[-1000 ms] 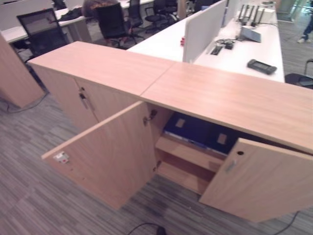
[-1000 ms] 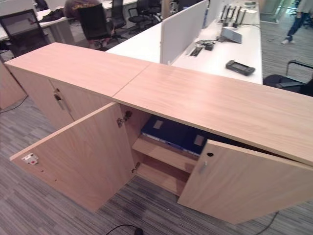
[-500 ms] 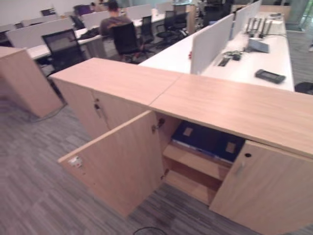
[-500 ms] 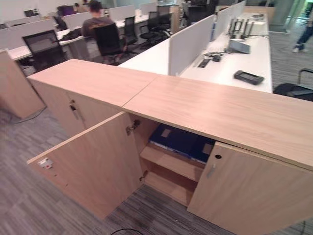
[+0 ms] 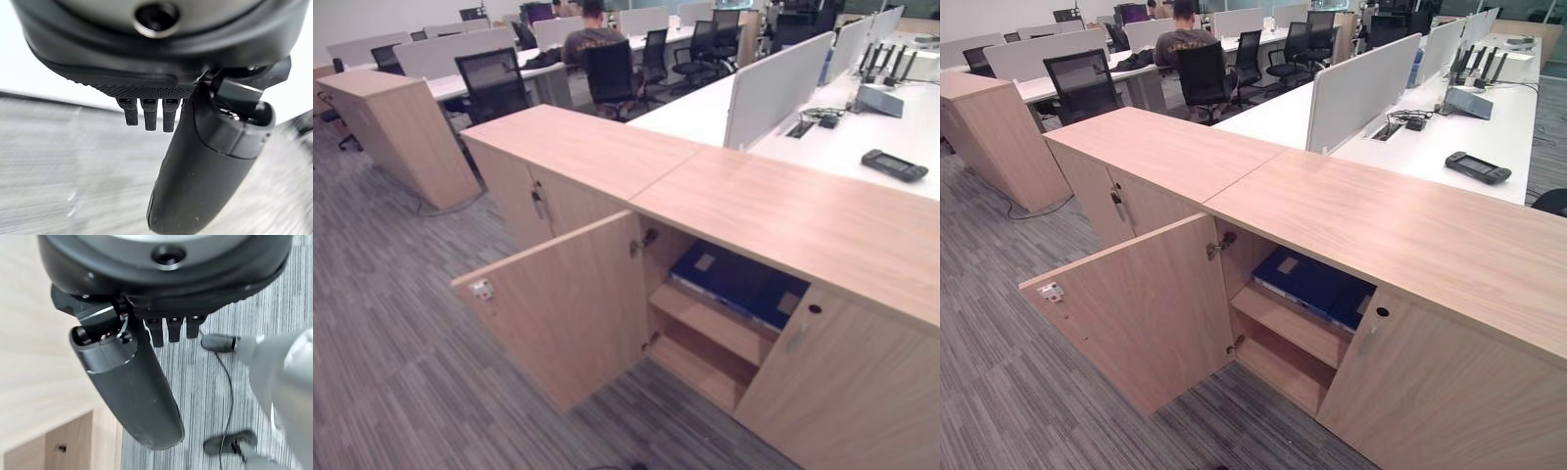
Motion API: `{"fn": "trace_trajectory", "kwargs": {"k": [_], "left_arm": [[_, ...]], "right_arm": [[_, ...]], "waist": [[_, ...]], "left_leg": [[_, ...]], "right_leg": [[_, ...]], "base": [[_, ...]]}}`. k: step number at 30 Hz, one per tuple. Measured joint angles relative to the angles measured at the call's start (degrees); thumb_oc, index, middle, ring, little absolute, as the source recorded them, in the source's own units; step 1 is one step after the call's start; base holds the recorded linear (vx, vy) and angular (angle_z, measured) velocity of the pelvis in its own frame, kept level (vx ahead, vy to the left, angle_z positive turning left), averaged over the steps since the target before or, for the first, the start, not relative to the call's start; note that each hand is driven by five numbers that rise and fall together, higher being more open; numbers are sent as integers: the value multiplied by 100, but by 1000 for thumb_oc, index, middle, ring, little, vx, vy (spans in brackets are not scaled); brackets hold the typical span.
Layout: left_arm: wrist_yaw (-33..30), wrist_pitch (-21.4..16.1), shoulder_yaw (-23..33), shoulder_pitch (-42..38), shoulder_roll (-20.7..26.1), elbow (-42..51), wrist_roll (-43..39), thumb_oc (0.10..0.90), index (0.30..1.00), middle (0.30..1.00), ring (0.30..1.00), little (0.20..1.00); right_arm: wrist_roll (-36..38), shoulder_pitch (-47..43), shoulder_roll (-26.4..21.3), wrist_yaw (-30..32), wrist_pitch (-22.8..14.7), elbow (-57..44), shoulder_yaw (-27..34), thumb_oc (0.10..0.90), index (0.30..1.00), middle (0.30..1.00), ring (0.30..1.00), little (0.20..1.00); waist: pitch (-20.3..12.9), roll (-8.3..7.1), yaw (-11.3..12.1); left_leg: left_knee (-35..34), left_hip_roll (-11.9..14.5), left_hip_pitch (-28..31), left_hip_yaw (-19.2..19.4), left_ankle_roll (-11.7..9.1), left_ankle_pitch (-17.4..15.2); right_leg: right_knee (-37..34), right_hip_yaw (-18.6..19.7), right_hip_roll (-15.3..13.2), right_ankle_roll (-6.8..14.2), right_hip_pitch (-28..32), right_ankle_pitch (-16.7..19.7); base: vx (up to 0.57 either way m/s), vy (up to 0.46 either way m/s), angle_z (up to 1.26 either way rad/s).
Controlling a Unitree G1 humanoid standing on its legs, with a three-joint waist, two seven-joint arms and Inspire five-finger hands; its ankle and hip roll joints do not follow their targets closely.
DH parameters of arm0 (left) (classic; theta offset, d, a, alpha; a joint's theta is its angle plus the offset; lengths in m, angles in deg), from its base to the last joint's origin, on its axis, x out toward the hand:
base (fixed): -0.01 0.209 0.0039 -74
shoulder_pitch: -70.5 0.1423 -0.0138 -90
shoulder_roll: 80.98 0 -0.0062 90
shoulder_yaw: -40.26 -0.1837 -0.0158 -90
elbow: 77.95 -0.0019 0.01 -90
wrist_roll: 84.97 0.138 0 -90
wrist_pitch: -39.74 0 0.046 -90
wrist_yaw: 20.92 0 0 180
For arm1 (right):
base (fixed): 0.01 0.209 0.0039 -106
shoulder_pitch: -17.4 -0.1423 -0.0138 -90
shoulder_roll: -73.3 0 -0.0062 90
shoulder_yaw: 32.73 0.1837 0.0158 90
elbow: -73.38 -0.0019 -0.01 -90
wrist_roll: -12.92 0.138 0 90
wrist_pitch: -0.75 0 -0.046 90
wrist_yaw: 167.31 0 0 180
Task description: Put the empty folder in the office cabinet
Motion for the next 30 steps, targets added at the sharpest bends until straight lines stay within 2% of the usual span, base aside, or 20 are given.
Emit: {"fn": "trace_trajectory", "kwargs": {"k": [2,6,11,15,19,20,23,24,30], "left_arm": [[-4,-15,-97,-93,177,6,-127,800,900,900,900,900],[40,10,-269,-612,247,68,-201,800,900,900,900,900],[27,47,-385,-1295,252,156,-485,800,900,900,900,900],[28,73,-547,-1419,419,279,-604,800,900,900,900,900],[18,80,-674,-1580,836,348,-603,800,900,900,900,900],[21,83,-669,-1693,1103,346,-603,800,900,900,900,900],[22,80,-673,-1772,1397,344,-590,800,900,900,900,900],[29,76,-938,-1970,1575,355,-570,800,900,900,900,900],[36,82,-1093,-2281,1613,379,-412,800,900,900,900,900]], "right_arm": [[-1,28,-160,17,4,26,-7,800,900,900,900,900],[-3,5,-263,21,8,33,-46,800,900,900,900,900],[-3,-70,-249,-54,-3,29,-37,800,900,900,900,900],[-2,-150,-207,-109,1,27,-35,800,900,900,900,900],[-4,-88,-163,-146,18,29,-36,800,900,900,900,900],[-3,-7,-163,-159,25,35,-35,800,900,900,900,900],[-3,50,-164,-169,28,36,-41,800,900,900,900,900],[-3,92,-148,-184,29,33,-36,800,900,900,900,900],[-2,89,-107,-229,35,29,-41,800,900,900,900,900]], "waist": [[6,12,-7],[-19,-14,-36],[-24,-258,-227],[-25,-284,-347],[-29,-293,-475],[-31,-291,-500],[-33,-293,-505],[-32,-289,-501],[-53,-305,-498]], "left_leg": [[1,69,-8,-6,-56,19],[0,167,-19,-68,-143,26],[-5,196,7,-56,-167,8],[-26,215,93,46,-155,-24],[-28,246,100,96,-158,-31],[-28,257,121,158,-151,-40],[-28,262,184,202,-139,-55],[-28,264,181,209,-140,-57],[-28,262,183,233,-153,-70]], "right_leg": [[-11,-11,94,-69,-2,16],[15,-26,216,-140,6,-28],[6,-5,224,-217,16,-74],[-14,105,192,-222,19,-68],[-13,166,208,-222,1,-67],[-15,207,208,-243,-5,-54],[-15,308,198,-247,4,-52],[-8,312,200,-251,2,-49],[-2,332,194,-262,-7,-42]], "base": [[27,-115,0],[27,-85,3],[36,-45,-2],[26,-12,-17],[24,7,-8],[29,15,-13],[18,21,-15],[0,0,0],[0,0,0]]}}
